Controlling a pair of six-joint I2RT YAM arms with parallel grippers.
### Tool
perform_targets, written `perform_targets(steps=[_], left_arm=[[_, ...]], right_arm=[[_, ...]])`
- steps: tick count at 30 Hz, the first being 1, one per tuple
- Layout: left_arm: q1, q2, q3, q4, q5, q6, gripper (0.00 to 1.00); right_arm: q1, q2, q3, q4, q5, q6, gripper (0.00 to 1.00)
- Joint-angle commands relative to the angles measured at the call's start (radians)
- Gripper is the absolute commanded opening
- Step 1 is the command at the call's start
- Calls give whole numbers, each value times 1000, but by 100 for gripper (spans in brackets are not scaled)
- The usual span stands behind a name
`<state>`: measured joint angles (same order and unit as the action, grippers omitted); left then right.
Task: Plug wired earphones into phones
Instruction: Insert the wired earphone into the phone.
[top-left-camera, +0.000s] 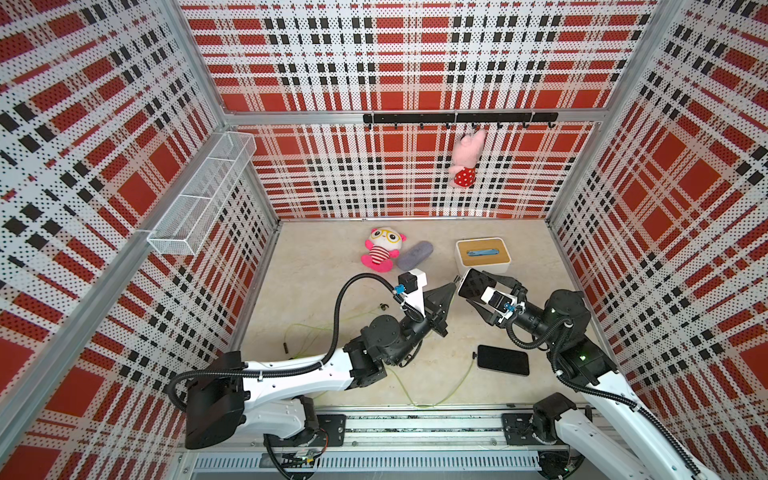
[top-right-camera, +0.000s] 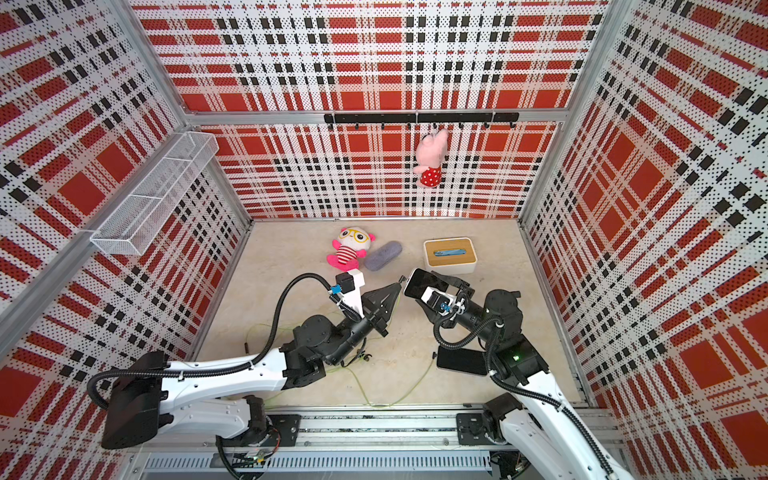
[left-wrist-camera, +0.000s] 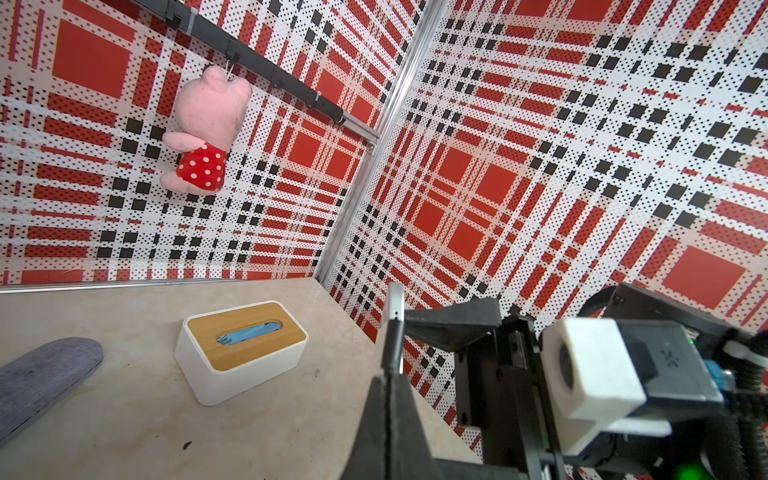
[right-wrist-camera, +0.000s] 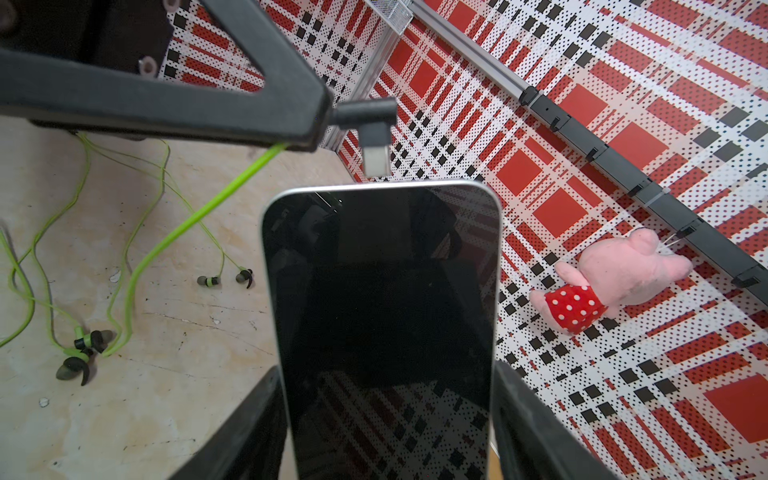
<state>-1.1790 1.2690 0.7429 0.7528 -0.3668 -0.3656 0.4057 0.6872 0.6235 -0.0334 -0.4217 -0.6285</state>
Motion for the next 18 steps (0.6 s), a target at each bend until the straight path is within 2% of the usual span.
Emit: perform_targets(steps=[1,18], left_arm=[[-5,7,16,19,8,11,0],[-6,7,20,-30,6,12,0]], right_arm=[[10,-6,36,46,-7,-11,39],[12,-5,42,44,-9,-12,40]])
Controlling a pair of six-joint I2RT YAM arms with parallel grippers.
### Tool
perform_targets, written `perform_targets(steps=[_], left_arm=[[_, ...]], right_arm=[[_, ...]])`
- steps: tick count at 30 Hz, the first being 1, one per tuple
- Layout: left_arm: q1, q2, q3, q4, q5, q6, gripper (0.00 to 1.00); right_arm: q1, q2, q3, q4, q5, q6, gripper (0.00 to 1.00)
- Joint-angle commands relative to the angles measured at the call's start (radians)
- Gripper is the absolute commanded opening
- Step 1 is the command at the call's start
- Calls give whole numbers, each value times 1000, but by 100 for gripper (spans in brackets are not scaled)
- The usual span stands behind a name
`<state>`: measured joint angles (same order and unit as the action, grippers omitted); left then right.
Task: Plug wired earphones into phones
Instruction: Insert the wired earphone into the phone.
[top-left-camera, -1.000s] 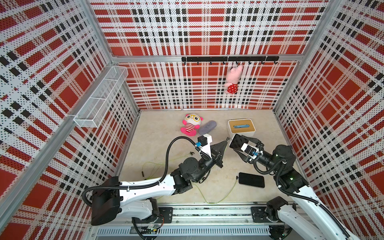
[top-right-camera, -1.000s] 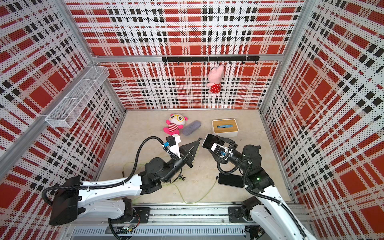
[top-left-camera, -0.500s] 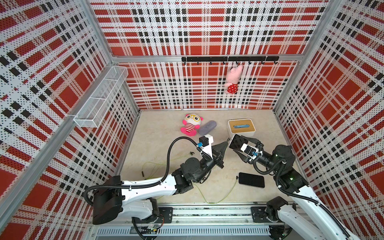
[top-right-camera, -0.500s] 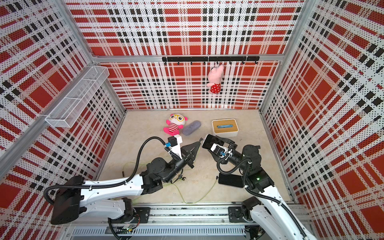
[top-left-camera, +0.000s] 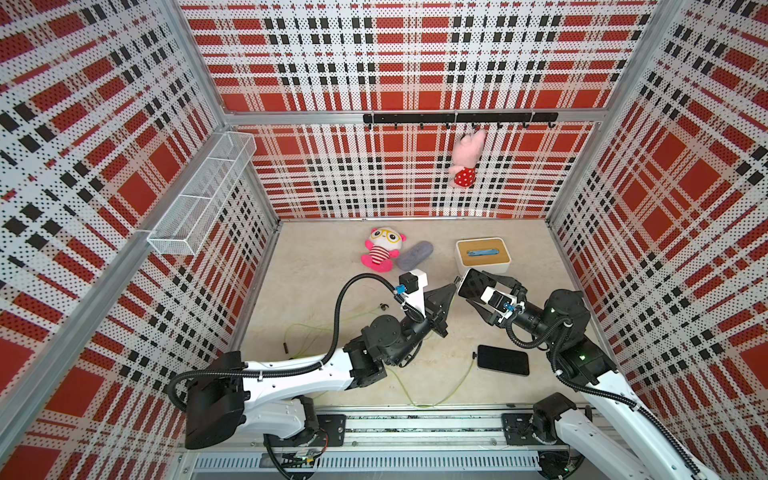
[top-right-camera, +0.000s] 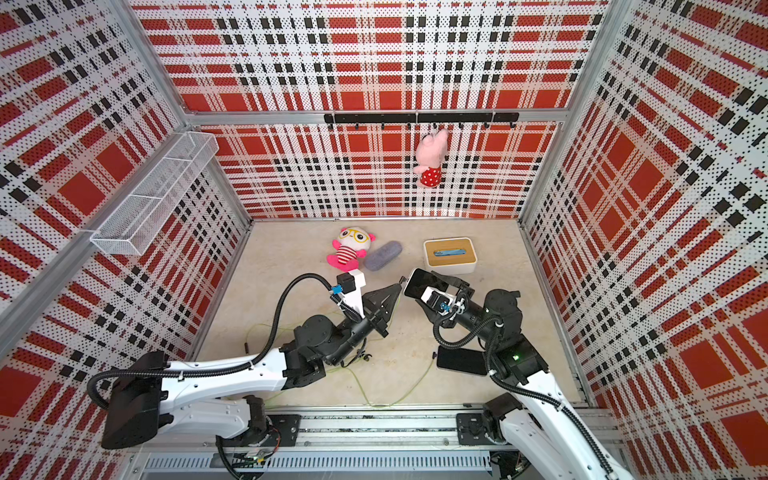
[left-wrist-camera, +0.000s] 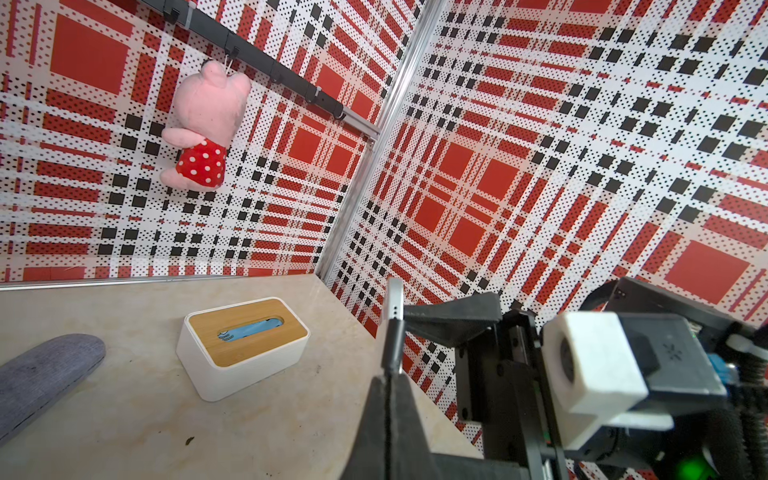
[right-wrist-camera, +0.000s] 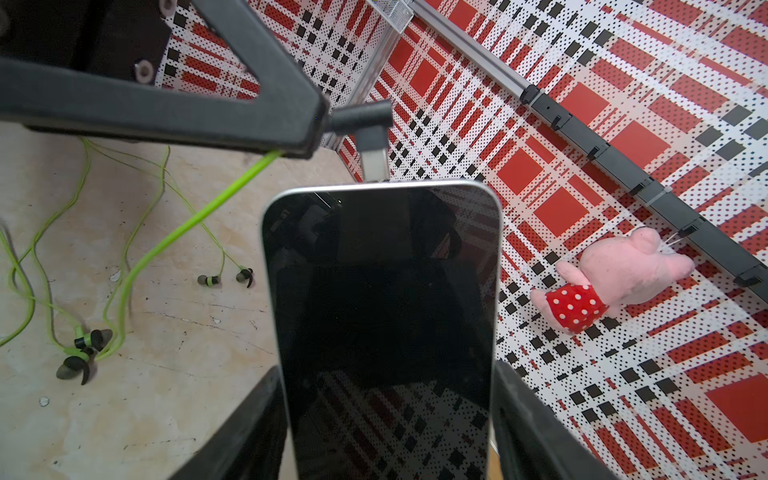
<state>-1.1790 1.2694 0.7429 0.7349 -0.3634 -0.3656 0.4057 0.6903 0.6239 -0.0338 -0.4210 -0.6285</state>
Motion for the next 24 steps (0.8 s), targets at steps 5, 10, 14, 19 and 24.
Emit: perform_targets(steps=[5,10,14,19,24], left_arm=[[-5,5,23,-13,7,15,0],[-7,9,33,-22,20,19,0],[-6,7,32,-30,29,12,0],[-5,8,40,-60,34,7,0],[2,0,50,-109,33,2,0]], right_arm=[[12,-4,41,38,-10,-17,40],[12,-3,39,36,-6,-24,39],[12,-3,39,35,0,-25,39],[12,-2,42,30,3,-38,39],[13,2,55,-18,14,-101,39]])
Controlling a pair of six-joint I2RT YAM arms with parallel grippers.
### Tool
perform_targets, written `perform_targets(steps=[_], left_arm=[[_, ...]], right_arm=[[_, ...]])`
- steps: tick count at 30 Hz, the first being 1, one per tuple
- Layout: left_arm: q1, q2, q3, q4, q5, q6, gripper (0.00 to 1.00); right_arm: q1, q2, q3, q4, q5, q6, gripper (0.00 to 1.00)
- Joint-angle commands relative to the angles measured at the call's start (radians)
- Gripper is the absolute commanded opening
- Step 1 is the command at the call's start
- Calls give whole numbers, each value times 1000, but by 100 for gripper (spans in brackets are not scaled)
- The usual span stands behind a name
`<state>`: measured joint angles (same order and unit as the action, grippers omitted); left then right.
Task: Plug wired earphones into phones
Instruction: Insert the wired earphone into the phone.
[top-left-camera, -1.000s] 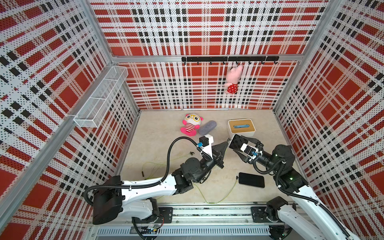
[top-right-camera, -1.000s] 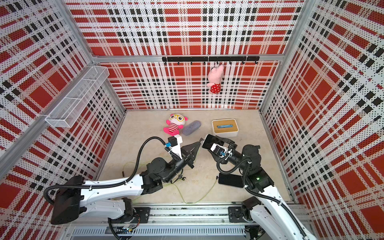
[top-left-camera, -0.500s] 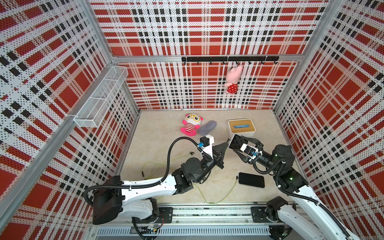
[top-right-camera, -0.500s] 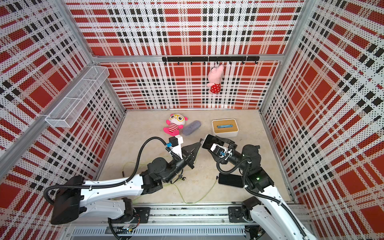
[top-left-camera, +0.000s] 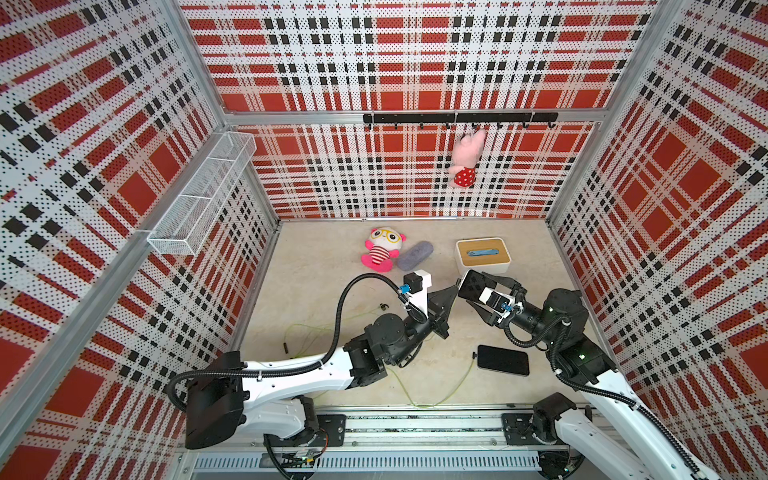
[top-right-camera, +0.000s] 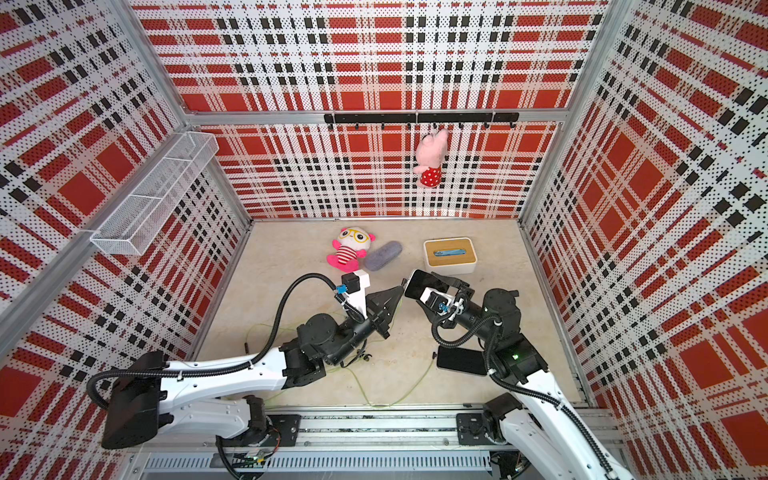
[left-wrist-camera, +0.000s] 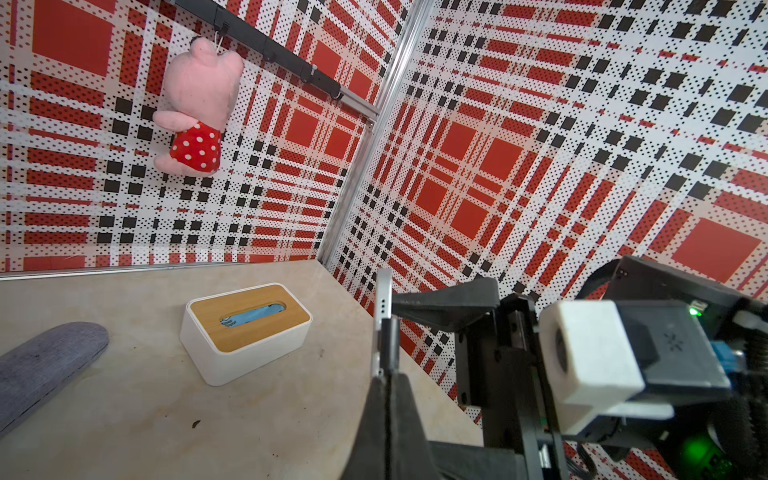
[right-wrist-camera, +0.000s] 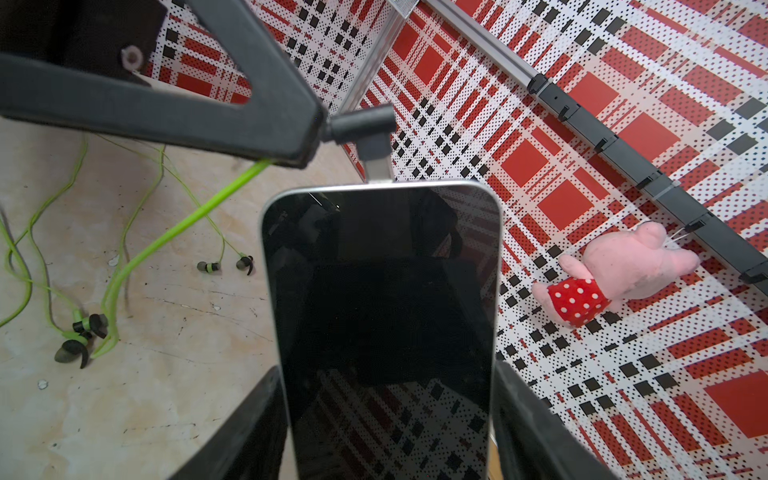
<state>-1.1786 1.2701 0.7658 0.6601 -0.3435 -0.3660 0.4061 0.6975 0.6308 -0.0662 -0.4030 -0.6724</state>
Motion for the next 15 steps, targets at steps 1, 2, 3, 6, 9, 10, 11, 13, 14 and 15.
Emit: perform_targets(steps=[1,2,3,6,9,10,11,13,14,15], left_arm=[[8,-4,28,-43,18,3,0],[15,-6,28,-52,26,-25,0],[24,-9,26,-59,40,-40,0],[46,-15,20,-70,82,-79,0],[73,-14,23,-90,125,-107,0],[83,-14,22,-92,141,-120,0],[94,-14,20,-92,161,-135,0],[108,-12,24,-101,186,-139,0],[106,-14,30,-111,190,-131,0],[107,-11,36,-122,194,-126,0]], right_arm=[[13,-3,53,-3,-4,-77,39],[13,-3,58,-17,-1,-93,40],[14,-3,62,-32,5,-113,40],[13,-2,78,-65,13,-158,40],[14,-2,86,-86,5,-190,39],[14,-2,86,-91,3,-203,39],[14,-4,84,-95,1,-215,39],[14,-8,84,-99,3,-232,39],[13,-10,85,-104,2,-238,39],[14,-9,88,-113,1,-251,39]])
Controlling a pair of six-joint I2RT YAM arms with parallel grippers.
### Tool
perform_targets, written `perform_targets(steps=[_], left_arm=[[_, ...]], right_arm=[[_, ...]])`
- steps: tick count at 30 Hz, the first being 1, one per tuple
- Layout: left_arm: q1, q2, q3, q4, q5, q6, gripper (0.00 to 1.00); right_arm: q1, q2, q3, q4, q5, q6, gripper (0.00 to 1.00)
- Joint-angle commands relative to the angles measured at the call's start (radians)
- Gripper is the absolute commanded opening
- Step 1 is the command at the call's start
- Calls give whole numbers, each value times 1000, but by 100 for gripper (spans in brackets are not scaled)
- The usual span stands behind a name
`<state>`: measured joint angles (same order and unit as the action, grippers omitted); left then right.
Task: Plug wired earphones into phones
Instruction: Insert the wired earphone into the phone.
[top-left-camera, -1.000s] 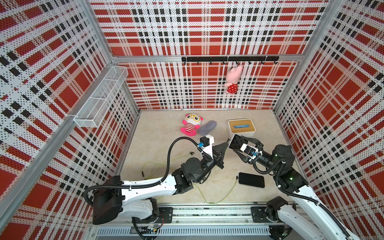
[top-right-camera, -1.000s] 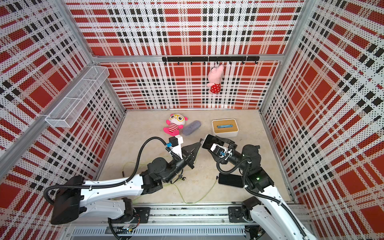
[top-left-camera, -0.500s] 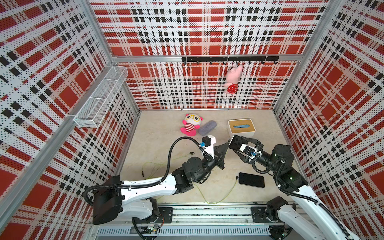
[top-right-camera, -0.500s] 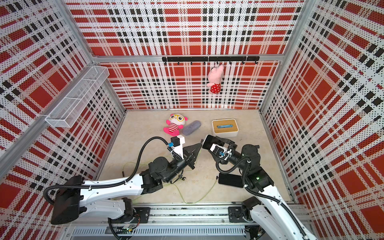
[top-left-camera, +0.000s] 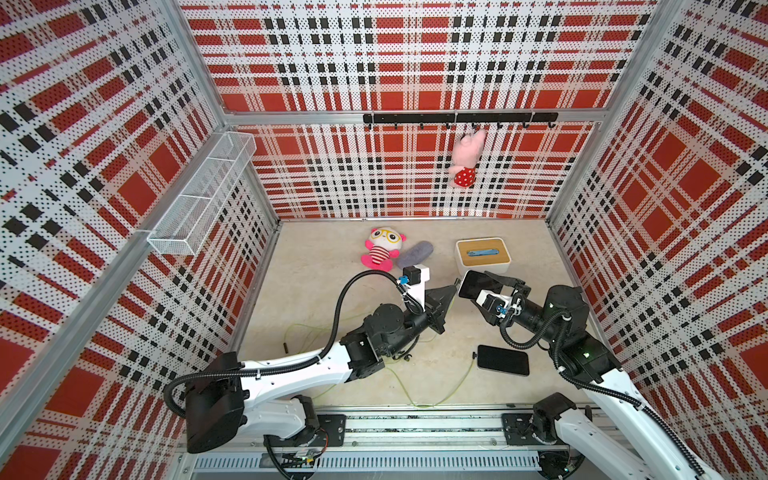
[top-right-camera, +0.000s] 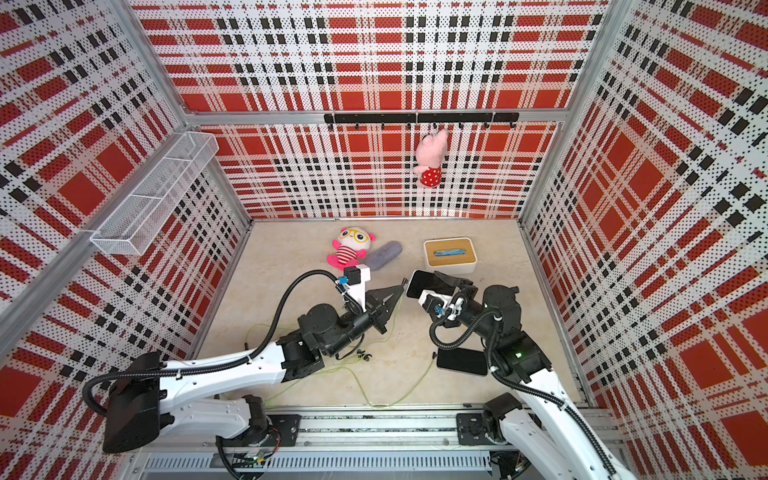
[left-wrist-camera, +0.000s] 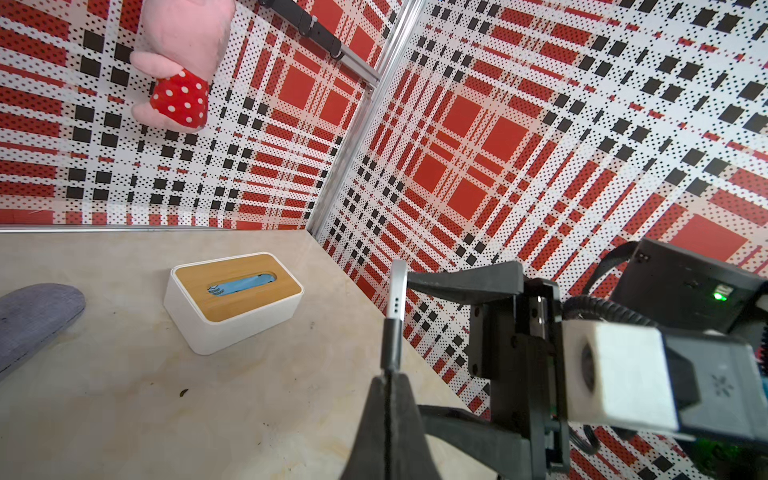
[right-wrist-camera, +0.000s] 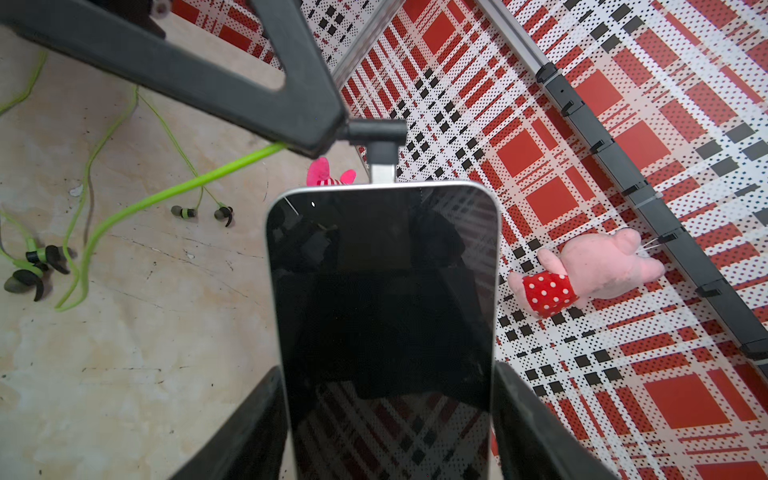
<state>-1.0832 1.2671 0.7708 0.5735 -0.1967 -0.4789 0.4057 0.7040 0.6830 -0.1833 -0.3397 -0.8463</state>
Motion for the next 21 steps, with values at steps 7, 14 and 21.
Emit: perform_targets(steps=[7,14,21], left_arm=[[9,10,44,-52,72,-17,0],[27,40,71,-87,117,-15,0],[60,3,49,-89,108,1,31]], right_arm=[[16,-15,49,-22,-71,-95,38],[44,-18,65,-63,-71,-133,38],[51,7,45,-153,-8,-159,38]])
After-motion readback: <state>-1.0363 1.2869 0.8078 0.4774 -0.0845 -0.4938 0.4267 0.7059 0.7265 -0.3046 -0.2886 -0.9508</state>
